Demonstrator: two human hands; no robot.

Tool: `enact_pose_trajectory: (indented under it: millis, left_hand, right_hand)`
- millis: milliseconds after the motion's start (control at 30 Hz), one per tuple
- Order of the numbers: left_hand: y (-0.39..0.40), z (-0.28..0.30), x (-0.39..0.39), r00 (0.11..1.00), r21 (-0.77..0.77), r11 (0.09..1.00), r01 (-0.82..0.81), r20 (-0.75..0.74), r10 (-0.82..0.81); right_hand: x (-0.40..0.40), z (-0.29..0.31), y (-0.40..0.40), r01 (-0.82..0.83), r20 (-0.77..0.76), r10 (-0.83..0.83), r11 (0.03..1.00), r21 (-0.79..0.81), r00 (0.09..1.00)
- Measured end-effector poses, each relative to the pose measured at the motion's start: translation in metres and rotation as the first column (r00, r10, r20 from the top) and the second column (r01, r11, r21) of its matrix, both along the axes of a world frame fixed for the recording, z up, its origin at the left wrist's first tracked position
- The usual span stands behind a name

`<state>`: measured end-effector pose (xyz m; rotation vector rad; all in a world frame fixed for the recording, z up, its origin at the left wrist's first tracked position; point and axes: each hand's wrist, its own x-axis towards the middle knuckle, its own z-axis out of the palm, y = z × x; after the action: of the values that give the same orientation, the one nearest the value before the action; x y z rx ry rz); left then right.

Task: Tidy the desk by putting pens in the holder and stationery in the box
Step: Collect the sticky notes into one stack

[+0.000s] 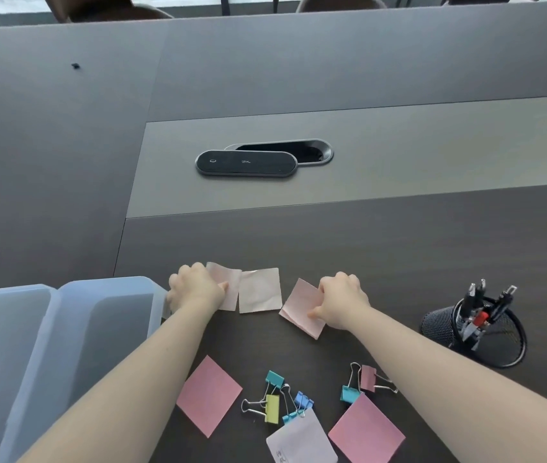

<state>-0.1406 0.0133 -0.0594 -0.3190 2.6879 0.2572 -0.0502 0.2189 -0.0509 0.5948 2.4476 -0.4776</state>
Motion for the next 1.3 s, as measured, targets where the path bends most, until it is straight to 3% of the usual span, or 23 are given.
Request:
enact_pose_trajectory:
  millis: [67, 133, 167, 233, 267, 300, 333, 400, 500, 600, 667, 967, 1100, 1300]
  left_hand:
    - [-0.001, 0.002, -0.003, 1.0, 0.024, 0.999, -0.029, 0.01, 0.028]
    - [-0.003, 0.006, -0.007, 0.989, 0.208, 0.968, -0.144, -0.015, 0.15]
    - [-0.004, 0.01, -0.01, 0.965, 0.381, 0.892, -0.243, -0.002, 0.263]
    - [-0.002, 0.021, -0.012, 0.871, 0.699, 0.571, -0.431, 0.158, 0.465]
    - [0.0, 0.028, -0.011, 0.833, 0.769, 0.425, -0.478, 0.244, 0.496]
    - [0.001, 0.032, -0.01, 0.824, 0.795, 0.351, -0.495, 0.301, 0.48]
    - [0.005, 0.036, -0.007, 0.837, 0.805, 0.333, -0.491, 0.329, 0.438]
    - [0.014, 0.035, -0.001, 0.884, 0.8, 0.396, -0.452, 0.341, 0.319]
    - [0.034, 0.02, 0.012, 0.937, 0.713, 0.61, -0.346, 0.302, 0.177]
    - [0.057, 0.006, 0.026, 0.986, 0.456, 0.878, -0.146, 0.141, 0.091]
    - [0.069, 0.004, 0.033, 0.998, 0.27, 0.963, -0.014, 0.055, -0.001]
    - [0.074, 0.001, 0.03, 0.987, 0.267, 0.962, -0.051, 0.16, 0.007]
    - [0.061, -0.002, 0.047, 0.993, 0.598, 0.801, -0.031, 0.11, -0.044]
    - [0.045, 0.008, 0.061, 0.997, 0.747, 0.661, -0.069, 0.077, 0.018]
  right_hand:
    - [0.002, 0.001, 0.008, 0.055, -0.027, -0.057, 0.996, -0.069, 0.998]
    - [0.005, 0.004, 0.016, 0.112, -0.062, -0.123, 0.983, -0.147, 0.99]
    - [0.006, 0.006, 0.02, 0.131, -0.075, -0.145, 0.976, -0.172, 0.986]
    - [0.008, 0.011, 0.027, 0.162, -0.094, -0.184, 0.965, -0.205, 0.978]
    - [0.008, 0.014, 0.029, 0.174, -0.098, -0.199, 0.96, -0.219, 0.975]
    - [0.008, 0.016, 0.031, 0.184, -0.099, -0.212, 0.954, -0.235, 0.972]
    - [0.009, 0.019, 0.033, 0.193, -0.097, -0.223, 0.949, -0.251, 0.97]
    - [0.009, 0.023, 0.034, 0.203, -0.098, -0.237, 0.94, -0.276, 0.966]
    - [0.014, 0.026, 0.035, 0.207, -0.119, -0.251, 0.934, -0.292, 0.961]
    - [0.022, 0.026, 0.038, 0.201, -0.124, -0.244, 0.937, -0.285, 0.962]
    - [0.026, 0.027, 0.041, 0.191, -0.122, -0.232, 0.941, -0.28, 0.965]
    - [0.038, 0.036, 0.043, 0.152, -0.134, -0.209, 0.927, -0.344, 0.969]
    - [0.045, 0.045, 0.035, 0.13, -0.096, -0.207, 0.849, -0.513, 0.974]
    - [0.04, 0.04, 0.017, 0.008, -0.129, -0.072, 0.897, -0.442, 0.989]
